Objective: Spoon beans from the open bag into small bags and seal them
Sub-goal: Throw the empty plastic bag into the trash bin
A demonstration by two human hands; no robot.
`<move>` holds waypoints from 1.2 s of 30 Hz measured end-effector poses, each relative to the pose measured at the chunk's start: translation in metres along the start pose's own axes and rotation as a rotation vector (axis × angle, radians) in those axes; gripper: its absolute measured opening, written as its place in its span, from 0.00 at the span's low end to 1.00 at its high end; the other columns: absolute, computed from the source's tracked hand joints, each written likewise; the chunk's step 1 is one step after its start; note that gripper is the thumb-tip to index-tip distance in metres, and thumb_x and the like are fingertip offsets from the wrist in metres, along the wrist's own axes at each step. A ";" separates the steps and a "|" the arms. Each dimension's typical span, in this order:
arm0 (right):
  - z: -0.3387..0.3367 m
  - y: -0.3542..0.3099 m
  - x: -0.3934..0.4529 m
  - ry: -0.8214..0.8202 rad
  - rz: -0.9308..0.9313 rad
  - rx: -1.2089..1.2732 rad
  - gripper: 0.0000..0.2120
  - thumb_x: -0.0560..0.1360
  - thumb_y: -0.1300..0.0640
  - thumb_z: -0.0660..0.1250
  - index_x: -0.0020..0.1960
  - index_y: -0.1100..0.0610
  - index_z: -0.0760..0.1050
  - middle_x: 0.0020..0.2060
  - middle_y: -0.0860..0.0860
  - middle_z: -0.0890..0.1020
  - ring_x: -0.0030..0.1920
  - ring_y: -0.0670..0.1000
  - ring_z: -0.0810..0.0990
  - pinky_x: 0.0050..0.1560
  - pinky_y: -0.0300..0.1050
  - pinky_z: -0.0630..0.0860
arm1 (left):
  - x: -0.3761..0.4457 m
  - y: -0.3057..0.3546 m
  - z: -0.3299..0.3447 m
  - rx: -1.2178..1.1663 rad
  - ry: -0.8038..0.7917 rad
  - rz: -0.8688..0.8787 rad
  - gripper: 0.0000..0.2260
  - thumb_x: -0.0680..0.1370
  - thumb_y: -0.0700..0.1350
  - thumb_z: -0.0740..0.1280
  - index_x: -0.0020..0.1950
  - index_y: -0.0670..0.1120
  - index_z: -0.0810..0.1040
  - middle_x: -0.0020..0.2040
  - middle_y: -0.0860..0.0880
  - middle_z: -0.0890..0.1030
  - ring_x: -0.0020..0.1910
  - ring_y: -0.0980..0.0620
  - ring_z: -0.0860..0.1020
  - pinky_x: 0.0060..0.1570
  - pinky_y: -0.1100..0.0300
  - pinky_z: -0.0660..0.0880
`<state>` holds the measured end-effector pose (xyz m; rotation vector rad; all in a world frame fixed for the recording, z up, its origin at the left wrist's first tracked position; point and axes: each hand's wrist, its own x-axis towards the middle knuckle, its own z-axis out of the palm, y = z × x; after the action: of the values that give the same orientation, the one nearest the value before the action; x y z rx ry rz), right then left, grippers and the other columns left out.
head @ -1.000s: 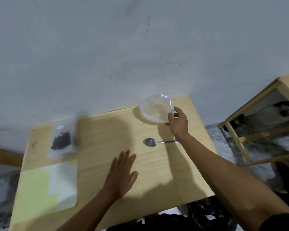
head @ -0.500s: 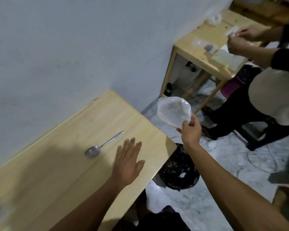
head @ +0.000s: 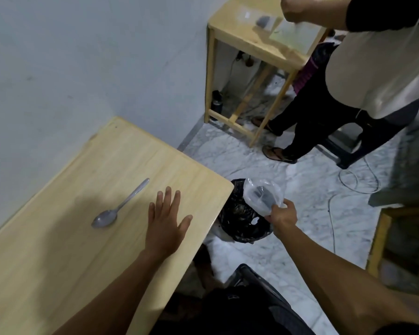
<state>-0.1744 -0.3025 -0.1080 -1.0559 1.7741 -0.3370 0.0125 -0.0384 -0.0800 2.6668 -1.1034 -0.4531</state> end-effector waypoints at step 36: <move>0.217 -0.067 -0.227 -0.767 -1.771 -1.197 0.15 0.80 0.52 0.56 0.63 0.48 0.76 0.58 0.50 0.75 0.57 0.57 0.72 0.52 0.50 0.66 | -0.147 -0.085 -0.018 -0.143 0.107 -0.813 0.34 0.77 0.65 0.43 0.80 0.51 0.45 0.80 0.50 0.42 0.79 0.47 0.41 0.75 0.44 0.43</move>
<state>0.0718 -0.1135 -0.0256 -2.8652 -0.2513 0.2081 -0.0241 0.1275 -0.0609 2.8561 0.0913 -0.4771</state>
